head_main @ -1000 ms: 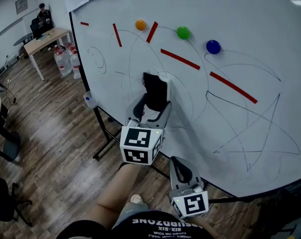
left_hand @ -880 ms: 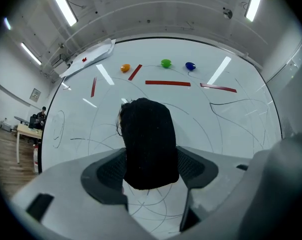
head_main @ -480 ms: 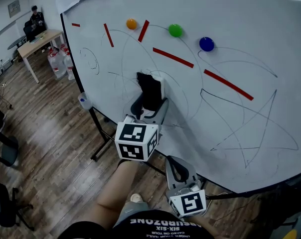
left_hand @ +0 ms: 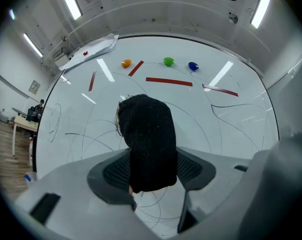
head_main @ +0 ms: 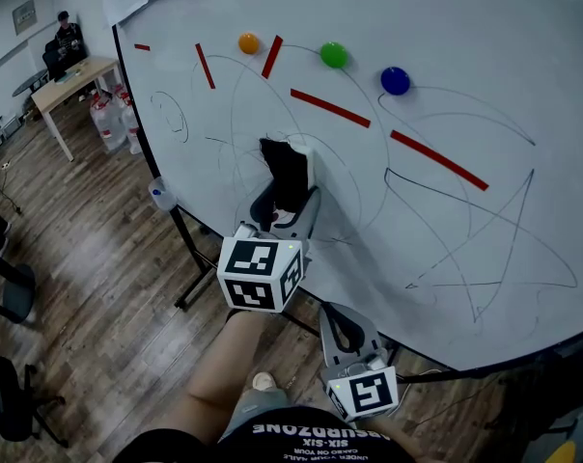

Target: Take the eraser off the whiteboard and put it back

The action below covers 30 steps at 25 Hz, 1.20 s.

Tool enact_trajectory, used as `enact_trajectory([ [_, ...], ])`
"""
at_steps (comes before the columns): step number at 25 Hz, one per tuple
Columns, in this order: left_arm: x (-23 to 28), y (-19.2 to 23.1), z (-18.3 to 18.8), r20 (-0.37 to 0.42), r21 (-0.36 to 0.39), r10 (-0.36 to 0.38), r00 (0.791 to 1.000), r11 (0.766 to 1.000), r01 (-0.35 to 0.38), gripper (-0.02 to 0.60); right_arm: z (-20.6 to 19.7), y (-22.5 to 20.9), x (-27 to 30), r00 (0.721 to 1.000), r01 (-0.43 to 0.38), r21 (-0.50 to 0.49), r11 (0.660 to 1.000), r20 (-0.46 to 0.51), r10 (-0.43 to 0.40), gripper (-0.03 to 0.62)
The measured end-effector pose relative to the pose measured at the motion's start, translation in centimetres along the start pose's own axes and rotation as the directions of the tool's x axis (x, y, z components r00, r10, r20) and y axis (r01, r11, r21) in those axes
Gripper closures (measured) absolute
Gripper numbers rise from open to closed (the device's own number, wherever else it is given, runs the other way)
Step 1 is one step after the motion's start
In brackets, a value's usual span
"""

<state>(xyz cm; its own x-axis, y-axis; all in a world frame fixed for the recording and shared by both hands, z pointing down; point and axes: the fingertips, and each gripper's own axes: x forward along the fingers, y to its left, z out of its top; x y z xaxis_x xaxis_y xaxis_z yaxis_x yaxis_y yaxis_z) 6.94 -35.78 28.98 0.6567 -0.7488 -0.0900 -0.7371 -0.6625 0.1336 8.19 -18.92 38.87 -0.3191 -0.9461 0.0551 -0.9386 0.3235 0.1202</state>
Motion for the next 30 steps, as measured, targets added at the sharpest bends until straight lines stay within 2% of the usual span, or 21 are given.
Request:
enact_trajectory([
  [4, -0.2, 0.1, 0.1, 0.001, -0.008, 0.004, 1.000, 1.000, -0.004, 0.341, -0.4, 0.0, -0.3, 1.000, -0.001, 0.005, 1.000, -0.010, 0.001, 0.595],
  [14, -1.5, -0.2, 0.1, -0.005, 0.031, 0.022, 1.000, 0.999, -0.022, 0.342, -0.7, 0.8, -0.5, 1.000, -0.027, 0.007, 1.000, -0.011, 0.027, 0.595],
  [30, -4.3, -1.2, 0.4, 0.011, 0.027, 0.041, 0.999, 0.999, -0.041, 0.342, -0.9, 2.1, -2.4, 0.998, -0.060, 0.007, 0.998, -0.013, 0.060, 0.595],
])
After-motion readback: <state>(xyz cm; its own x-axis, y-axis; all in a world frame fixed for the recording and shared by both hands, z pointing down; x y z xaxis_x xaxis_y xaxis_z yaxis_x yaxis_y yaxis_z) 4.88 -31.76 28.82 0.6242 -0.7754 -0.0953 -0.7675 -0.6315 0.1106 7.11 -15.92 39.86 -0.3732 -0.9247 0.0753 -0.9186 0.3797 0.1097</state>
